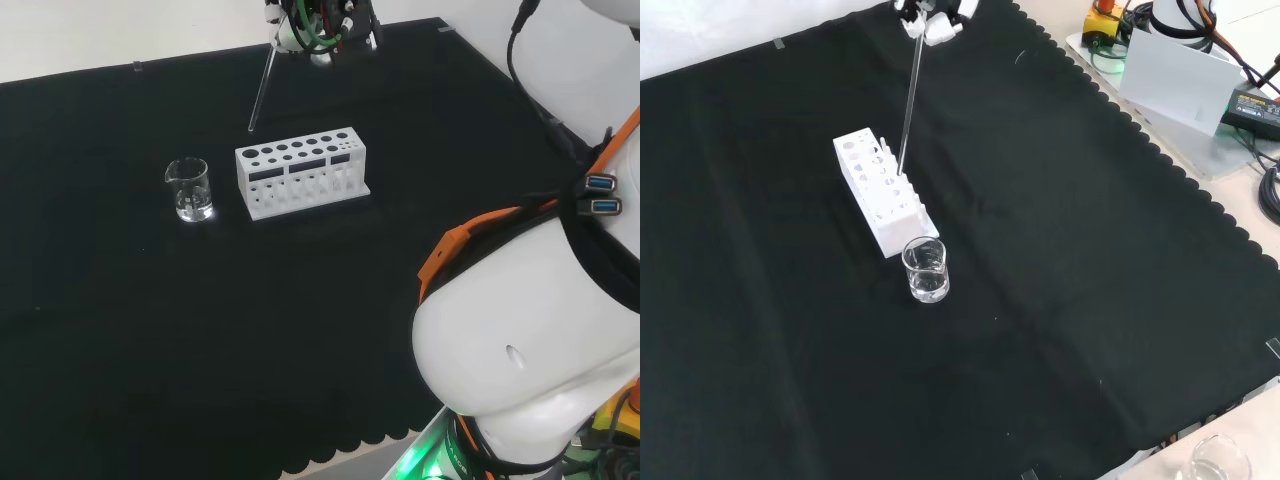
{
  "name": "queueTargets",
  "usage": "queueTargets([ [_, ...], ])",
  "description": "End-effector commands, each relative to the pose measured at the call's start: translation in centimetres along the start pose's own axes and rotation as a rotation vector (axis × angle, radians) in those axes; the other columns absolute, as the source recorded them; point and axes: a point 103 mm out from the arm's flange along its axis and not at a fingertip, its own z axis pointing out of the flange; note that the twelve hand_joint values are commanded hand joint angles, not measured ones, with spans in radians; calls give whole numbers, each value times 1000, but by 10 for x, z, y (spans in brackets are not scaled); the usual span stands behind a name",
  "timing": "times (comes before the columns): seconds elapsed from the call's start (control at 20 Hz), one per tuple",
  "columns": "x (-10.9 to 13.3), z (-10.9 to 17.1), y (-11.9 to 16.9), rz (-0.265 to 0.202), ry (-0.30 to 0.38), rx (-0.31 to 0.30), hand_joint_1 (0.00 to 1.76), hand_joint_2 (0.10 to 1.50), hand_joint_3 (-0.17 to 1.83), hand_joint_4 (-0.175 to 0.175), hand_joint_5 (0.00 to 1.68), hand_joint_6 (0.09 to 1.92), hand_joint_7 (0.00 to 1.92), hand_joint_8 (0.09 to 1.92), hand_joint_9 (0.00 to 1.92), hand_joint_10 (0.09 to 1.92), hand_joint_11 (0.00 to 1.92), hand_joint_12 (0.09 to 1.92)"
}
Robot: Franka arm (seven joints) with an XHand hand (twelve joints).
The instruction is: Stir in the beaker to the left of the white test tube rack with the glass rod.
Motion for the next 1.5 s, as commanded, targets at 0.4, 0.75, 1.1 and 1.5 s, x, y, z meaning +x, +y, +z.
queueTargets([
  [0.4,35,-3,11,-66,1,-8,1208,596,840,-175,1201,878,1584,668,1828,506,1763,574],
  [0.75,72,3,26,-128,1,13,1206,597,838,-175,1200,878,1597,655,1830,505,1766,574],
  [1.1,110,17,32,-196,5,37,1206,598,838,-175,1200,878,1600,649,1832,504,1768,575],
  [1.5,132,31,26,-250,16,66,1206,597,838,-175,1201,877,1605,644,1834,504,1771,576],
])
